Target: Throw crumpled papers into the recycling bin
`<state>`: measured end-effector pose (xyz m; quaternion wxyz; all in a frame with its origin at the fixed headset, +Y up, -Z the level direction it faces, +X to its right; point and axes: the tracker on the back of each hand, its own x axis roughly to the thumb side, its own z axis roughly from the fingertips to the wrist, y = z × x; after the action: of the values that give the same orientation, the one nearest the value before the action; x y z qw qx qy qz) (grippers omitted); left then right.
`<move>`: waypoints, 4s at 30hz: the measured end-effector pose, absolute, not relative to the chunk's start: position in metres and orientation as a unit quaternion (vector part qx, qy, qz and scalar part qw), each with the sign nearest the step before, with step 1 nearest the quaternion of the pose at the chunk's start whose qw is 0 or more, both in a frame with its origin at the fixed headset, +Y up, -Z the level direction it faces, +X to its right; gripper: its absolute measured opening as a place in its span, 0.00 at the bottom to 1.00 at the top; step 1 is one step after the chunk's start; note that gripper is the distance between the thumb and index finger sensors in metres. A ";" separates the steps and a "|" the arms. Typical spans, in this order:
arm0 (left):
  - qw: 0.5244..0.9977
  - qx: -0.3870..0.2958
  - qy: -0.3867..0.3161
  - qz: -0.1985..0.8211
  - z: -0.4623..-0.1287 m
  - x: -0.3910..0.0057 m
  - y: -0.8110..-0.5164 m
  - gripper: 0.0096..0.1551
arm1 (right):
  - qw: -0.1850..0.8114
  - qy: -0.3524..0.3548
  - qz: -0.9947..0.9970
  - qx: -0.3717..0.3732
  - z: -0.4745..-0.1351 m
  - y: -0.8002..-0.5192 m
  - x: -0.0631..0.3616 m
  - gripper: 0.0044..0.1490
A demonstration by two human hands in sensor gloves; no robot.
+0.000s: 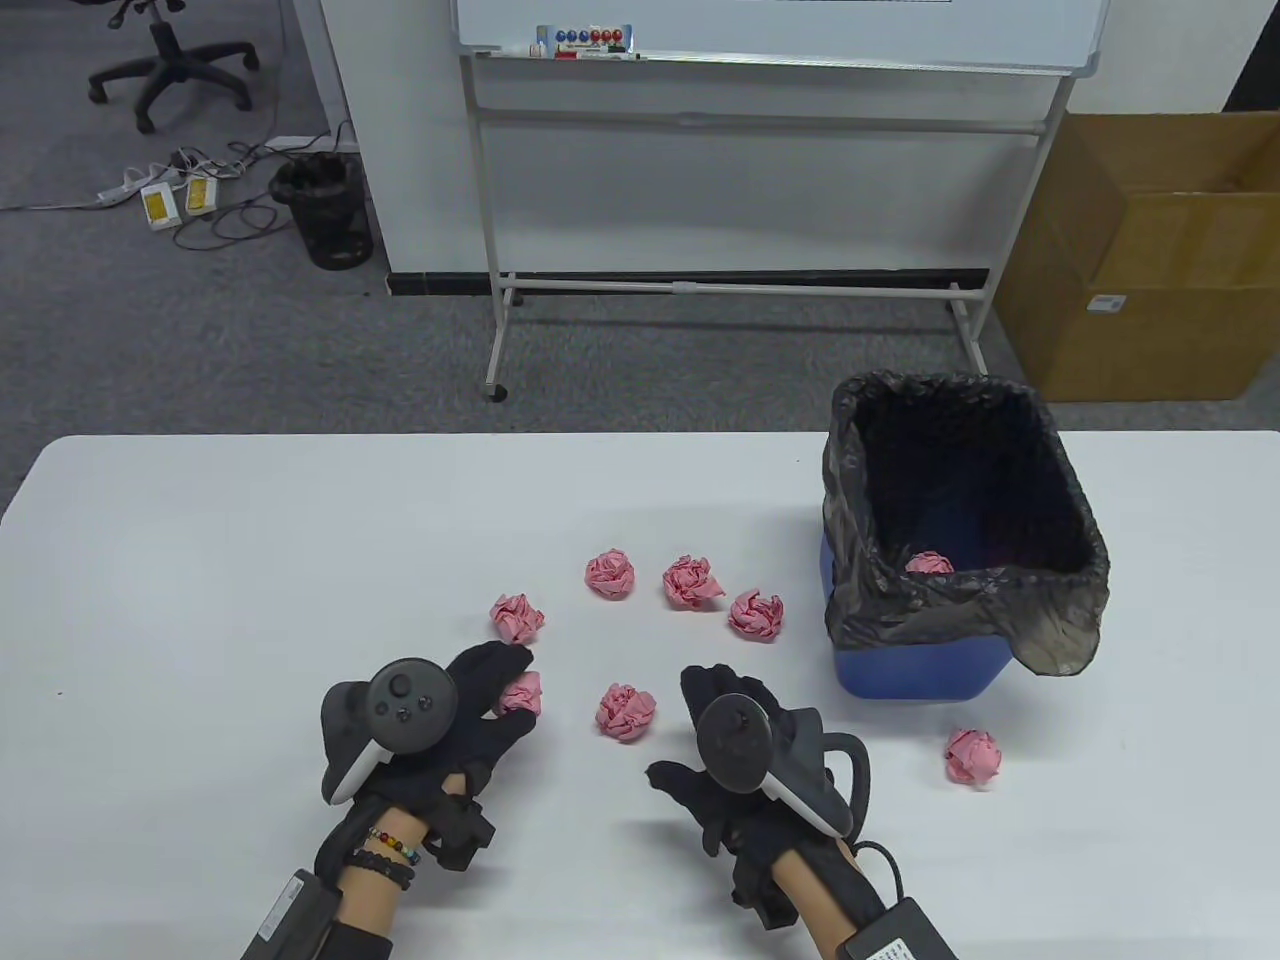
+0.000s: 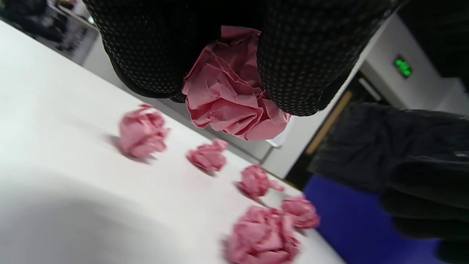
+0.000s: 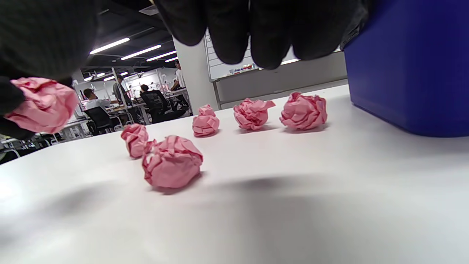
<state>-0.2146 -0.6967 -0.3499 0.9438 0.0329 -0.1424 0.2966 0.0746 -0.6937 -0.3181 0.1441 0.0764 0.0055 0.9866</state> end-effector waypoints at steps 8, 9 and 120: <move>0.905 0.032 -0.269 0.330 -0.339 -0.178 -0.696 0.40 | 0.285 0.043 0.953 0.095 -0.318 -0.698 0.072 0.63; 0.903 0.038 -0.275 0.328 -0.336 -0.173 -0.694 0.40 | 0.301 0.051 0.947 0.096 -0.319 -0.699 0.073 0.64; 0.962 -0.036 -0.212 0.167 -0.357 -0.195 -0.733 0.50 | 0.161 -0.010 0.986 0.036 -0.328 -0.675 0.069 0.61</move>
<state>-0.1948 -0.7331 -0.3570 0.9621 -0.0364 -0.2122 0.1673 0.0693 -0.6749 -0.3284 0.1614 0.0362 -0.0100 0.9862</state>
